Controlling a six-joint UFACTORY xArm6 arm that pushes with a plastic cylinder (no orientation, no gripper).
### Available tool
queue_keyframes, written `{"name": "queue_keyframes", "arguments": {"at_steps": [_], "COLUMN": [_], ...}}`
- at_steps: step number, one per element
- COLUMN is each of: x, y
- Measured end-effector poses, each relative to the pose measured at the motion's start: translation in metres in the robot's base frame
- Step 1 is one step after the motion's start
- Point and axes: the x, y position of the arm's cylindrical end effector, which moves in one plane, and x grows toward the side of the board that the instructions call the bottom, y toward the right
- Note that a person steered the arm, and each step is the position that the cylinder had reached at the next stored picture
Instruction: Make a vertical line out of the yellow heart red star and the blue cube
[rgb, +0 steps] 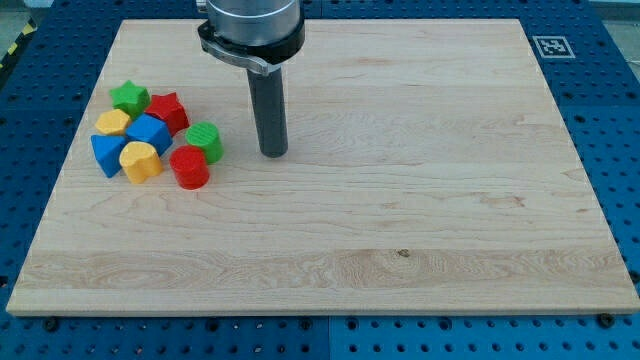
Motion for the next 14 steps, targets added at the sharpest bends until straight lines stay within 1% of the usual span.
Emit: {"name": "queue_keyframes", "arguments": {"at_steps": [1,2,3,4,5,6,7,9,10,11,13,14], "x": [0.000,-0.014,-0.072,-0.122,-0.133,-0.132,-0.123,-0.003,0.028,0.028,0.042,0.075], "y": [0.000,-0.008,-0.031,-0.077,-0.153,-0.231,-0.245,-0.244,-0.220,-0.195,-0.212,-0.204]}}
